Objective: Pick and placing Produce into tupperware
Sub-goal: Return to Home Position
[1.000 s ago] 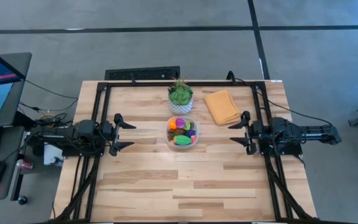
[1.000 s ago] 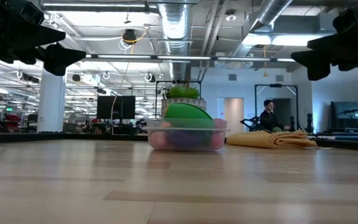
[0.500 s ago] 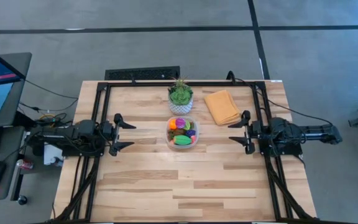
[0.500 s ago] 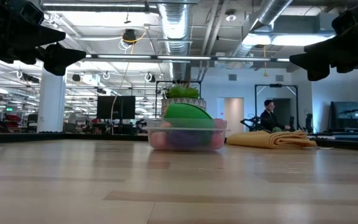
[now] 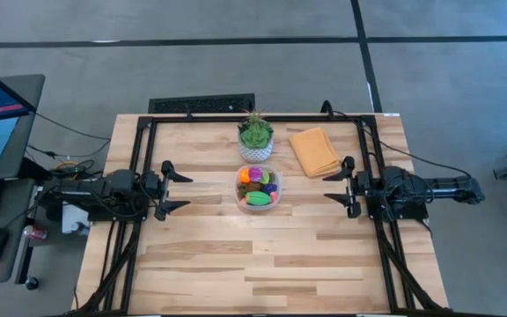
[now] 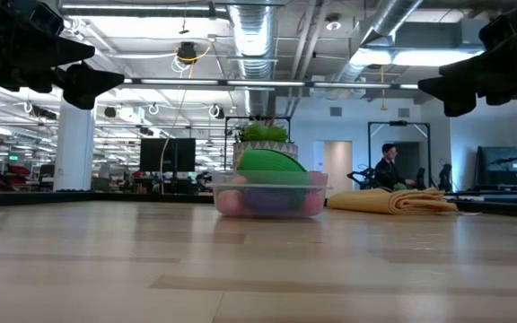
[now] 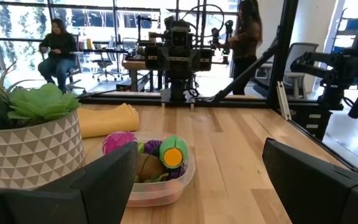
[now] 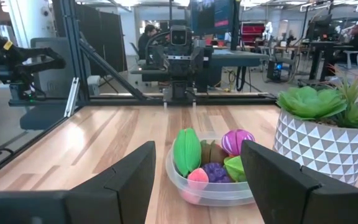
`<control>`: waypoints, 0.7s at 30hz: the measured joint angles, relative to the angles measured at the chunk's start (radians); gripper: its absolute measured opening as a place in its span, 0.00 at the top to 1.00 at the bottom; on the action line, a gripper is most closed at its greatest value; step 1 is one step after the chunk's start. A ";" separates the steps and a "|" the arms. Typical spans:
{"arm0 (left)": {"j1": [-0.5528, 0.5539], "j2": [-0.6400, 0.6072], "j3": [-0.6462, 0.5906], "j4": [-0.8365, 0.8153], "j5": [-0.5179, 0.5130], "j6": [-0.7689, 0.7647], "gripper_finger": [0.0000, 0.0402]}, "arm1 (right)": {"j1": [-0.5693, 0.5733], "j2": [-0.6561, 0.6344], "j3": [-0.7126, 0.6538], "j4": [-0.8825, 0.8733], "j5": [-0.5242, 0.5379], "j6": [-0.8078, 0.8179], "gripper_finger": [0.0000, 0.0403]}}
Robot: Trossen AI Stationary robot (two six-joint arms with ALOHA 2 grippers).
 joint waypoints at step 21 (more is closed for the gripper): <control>0.000 0.000 0.000 0.000 0.000 0.004 0.17 | 0.000 0.000 0.000 0.000 0.000 0.000 0.35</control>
